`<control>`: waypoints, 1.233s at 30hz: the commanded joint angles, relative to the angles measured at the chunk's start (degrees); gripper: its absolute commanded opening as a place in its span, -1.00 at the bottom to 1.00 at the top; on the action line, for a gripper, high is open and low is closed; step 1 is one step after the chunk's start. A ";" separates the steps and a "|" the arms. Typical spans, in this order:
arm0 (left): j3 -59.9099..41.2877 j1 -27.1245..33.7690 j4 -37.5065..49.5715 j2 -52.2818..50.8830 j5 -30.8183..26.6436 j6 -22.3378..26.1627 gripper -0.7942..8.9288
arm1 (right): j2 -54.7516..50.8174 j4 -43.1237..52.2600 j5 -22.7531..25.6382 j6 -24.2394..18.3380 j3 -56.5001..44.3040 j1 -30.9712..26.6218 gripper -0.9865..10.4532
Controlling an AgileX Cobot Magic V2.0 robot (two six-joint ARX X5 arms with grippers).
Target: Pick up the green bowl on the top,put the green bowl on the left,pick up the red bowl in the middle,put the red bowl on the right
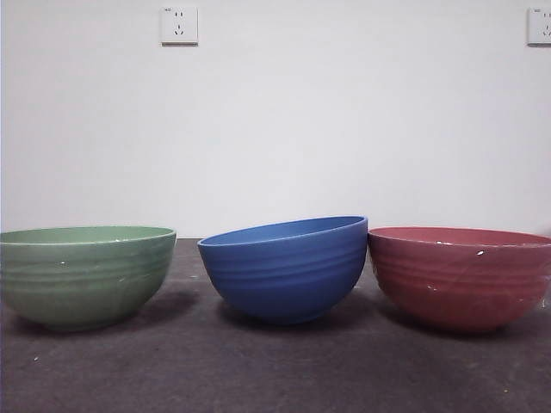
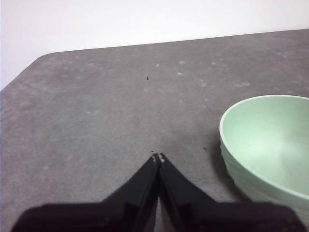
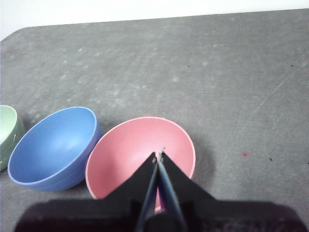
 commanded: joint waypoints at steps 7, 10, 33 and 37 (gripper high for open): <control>-0.87 -0.20 0.00 -0.11 -0.15 0.31 -0.84 | -8.81 -0.85 -0.74 -7.39 -2.60 -1.25 -0.82; -0.87 -0.20 0.00 -0.11 -0.15 0.33 -0.84 | -15.69 2.86 -2.82 -7.91 -7.74 -2.58 -0.82; -0.85 -0.20 -0.02 -0.11 -0.15 0.31 -0.84 | -20.63 23.30 -5.86 -7.43 -31.69 -4.42 -0.82; -0.85 -0.20 -0.02 -0.11 -0.15 0.31 -0.84 | -20.63 23.30 -5.86 -7.43 -31.69 -4.42 -0.82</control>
